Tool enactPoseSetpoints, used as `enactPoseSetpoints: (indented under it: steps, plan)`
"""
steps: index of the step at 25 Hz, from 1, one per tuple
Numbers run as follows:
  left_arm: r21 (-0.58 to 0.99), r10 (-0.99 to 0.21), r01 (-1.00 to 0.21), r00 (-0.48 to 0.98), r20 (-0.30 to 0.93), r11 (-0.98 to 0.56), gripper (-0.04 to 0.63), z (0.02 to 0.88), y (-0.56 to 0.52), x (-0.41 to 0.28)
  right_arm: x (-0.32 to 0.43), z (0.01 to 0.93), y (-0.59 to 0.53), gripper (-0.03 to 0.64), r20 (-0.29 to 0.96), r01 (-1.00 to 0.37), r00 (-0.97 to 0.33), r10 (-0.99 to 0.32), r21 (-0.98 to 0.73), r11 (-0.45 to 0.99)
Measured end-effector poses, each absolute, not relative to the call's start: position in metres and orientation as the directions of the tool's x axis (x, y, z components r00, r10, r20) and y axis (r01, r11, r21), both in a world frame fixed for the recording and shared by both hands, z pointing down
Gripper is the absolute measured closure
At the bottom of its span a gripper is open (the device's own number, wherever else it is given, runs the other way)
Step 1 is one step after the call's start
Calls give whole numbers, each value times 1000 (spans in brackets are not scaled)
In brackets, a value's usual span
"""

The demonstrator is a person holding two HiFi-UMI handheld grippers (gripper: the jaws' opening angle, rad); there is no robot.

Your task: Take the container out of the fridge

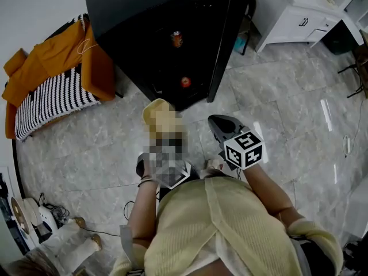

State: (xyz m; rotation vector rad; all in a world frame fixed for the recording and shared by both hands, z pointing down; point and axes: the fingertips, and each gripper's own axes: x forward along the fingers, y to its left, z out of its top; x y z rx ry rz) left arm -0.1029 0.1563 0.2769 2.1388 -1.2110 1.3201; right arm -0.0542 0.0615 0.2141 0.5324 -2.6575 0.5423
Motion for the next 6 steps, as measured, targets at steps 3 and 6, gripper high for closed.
enactPoseSetpoints:
  steps: [3, 6]
  plan:
    - [-135, -479, -803, 203, 854, -580, 570, 278, 154, -102, -53, 215, 60, 589, 427, -430, -858, -286, -292, 854]
    - [-134, -478, -801, 206, 854, -584, 570, 280, 151, -100, -54, 216, 58, 589, 426, -427, -859, -284, -288, 857]
